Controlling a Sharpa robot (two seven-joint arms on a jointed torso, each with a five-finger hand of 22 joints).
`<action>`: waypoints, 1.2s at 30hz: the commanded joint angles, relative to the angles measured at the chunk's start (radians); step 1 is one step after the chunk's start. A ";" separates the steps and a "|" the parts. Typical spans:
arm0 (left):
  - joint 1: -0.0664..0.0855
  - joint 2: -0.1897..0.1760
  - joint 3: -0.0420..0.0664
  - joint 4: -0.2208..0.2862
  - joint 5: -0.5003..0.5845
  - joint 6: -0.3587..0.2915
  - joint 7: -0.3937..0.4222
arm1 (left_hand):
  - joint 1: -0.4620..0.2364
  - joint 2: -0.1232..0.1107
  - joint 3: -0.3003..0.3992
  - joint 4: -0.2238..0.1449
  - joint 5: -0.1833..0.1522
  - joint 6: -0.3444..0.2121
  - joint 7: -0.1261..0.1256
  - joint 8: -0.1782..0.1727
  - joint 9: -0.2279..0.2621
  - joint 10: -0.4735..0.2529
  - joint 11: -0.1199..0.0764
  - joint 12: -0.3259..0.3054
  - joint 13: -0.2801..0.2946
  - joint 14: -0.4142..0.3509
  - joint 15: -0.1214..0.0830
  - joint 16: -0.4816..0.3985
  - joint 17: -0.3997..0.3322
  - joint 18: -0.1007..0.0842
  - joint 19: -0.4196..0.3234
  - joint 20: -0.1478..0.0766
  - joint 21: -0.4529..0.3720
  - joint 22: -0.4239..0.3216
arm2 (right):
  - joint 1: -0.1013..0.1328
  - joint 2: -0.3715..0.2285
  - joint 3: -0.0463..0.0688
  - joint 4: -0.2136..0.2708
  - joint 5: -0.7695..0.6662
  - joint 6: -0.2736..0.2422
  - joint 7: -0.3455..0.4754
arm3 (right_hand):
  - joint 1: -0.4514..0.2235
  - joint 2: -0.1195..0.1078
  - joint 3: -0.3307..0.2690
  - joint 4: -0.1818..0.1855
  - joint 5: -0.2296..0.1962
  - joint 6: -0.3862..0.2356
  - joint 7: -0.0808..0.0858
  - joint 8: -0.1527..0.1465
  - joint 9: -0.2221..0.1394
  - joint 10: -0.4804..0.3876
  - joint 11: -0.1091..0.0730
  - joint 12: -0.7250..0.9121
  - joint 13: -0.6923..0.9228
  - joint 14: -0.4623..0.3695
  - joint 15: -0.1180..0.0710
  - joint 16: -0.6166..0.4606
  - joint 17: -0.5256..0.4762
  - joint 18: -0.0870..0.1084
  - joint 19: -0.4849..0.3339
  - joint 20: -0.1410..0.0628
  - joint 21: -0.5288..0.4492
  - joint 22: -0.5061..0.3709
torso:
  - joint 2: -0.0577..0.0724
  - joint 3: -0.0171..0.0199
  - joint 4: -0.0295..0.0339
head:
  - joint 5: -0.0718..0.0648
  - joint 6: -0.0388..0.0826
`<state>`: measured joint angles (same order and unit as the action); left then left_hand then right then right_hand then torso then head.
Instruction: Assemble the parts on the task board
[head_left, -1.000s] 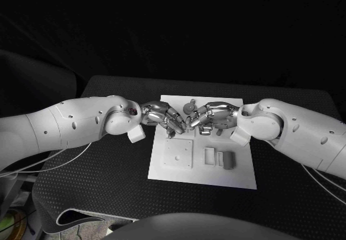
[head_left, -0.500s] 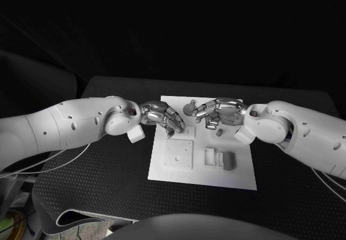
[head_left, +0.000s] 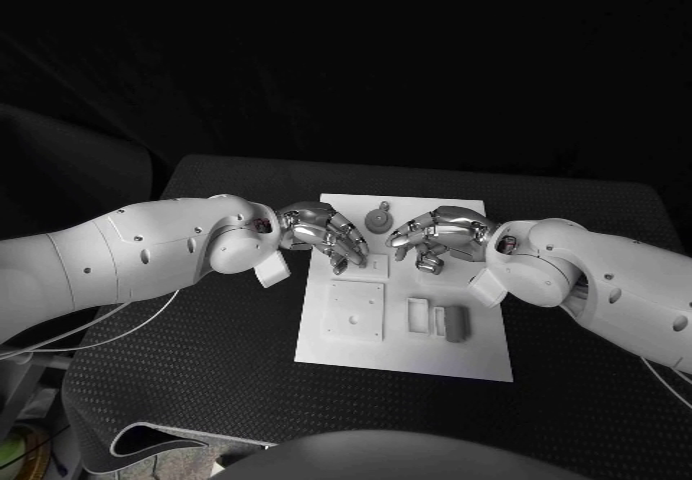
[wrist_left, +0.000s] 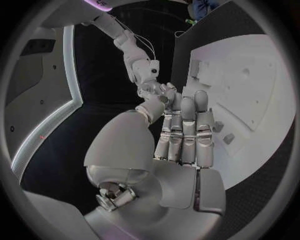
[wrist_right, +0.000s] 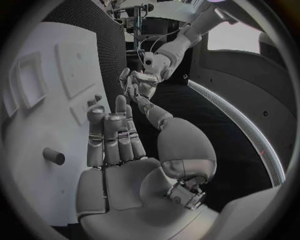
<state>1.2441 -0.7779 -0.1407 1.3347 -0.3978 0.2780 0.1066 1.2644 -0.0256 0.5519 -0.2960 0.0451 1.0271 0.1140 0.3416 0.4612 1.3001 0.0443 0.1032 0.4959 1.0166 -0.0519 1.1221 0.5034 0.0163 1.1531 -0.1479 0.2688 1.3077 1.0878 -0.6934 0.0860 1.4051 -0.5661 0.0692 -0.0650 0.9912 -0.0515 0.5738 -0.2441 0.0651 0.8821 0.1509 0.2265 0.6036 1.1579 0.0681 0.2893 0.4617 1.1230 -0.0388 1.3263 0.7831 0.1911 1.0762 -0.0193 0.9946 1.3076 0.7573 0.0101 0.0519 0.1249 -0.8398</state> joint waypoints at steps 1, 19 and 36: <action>0.001 -0.001 0.001 0.008 -0.008 -0.047 0.038 | -0.008 -0.001 0.007 0.002 0.004 0.009 -0.001 0.006 0.002 0.007 0.002 -0.001 0.001 0.001 -0.001 -0.004 0.002 0.018 0.006 -0.001 0.004 0.011 | -0.001 -0.003 -0.016 0.021 0.051 -0.102 -0.047 | -0.012 -0.002 0.001 0.007 -0.001 -0.031 0.027 -0.003 -0.001 -0.001 0.003 -0.005 -0.001 0.006 -0.001 -0.004 0.000 0.071 0.008 0.002 -0.003 0.000 | 0.000 0.0002 -0.0007 | -0.003 0.003; 0.001 -0.005 0.001 0.028 -0.008 -0.133 0.079 | -0.009 -0.003 0.011 0.002 0.004 0.009 -0.002 0.007 0.004 0.007 0.001 -0.002 0.003 0.001 -0.002 -0.003 0.002 0.018 0.006 -0.002 0.005 0.013 | -0.001 0.002 -0.092 0.073 0.364 -0.085 -0.001 | -0.047 -0.025 -0.008 0.028 -0.001 -0.073 0.046 -0.029 -0.034 -0.044 0.022 -0.032 -0.016 -0.004 0.017 -0.005 0.003 0.071 0.001 0.001 -0.013 0.003 | 0.000 0.0008 0.0016 | -0.019 0.012; 0.001 0.000 0.001 0.039 -0.008 -0.127 0.082 | -0.009 -0.003 0.013 0.002 0.004 0.008 -0.002 0.006 0.005 0.007 0.002 -0.002 0.003 0.001 -0.002 -0.003 0.003 0.018 0.006 -0.002 0.005 0.013 | -0.002 0.025 -0.093 0.059 0.393 -0.060 0.030 | -0.069 -0.030 -0.012 0.038 -0.001 -0.093 0.056 -0.038 -0.053 -0.065 0.031 -0.041 -0.023 -0.017 0.027 -0.003 0.006 0.071 -0.009 0.004 -0.018 0.007 | 0.000 0.0001 0.0025 | -0.020 0.013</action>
<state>1.2439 -0.7805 -0.1409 1.3693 -0.4051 0.1531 0.1717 1.2615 -0.0306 0.5596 -0.2938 0.0454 1.0315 0.1133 0.3447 0.4644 1.2994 0.0438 0.0995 0.4983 1.0168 -0.0512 1.1221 0.5050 0.0153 1.1529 -0.1477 0.2687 1.3074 1.0866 -0.6714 -0.0072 1.4657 -0.1910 -0.0152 -0.0543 0.9305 -0.0854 0.5615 -0.2098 0.0652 0.8259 0.1786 0.1950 0.5518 1.0987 0.0982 0.2515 0.4405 1.1087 -0.0171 1.3265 0.7878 0.1822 1.0733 -0.0132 0.9817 1.3076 0.7577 0.0102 0.0534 0.1057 -0.8272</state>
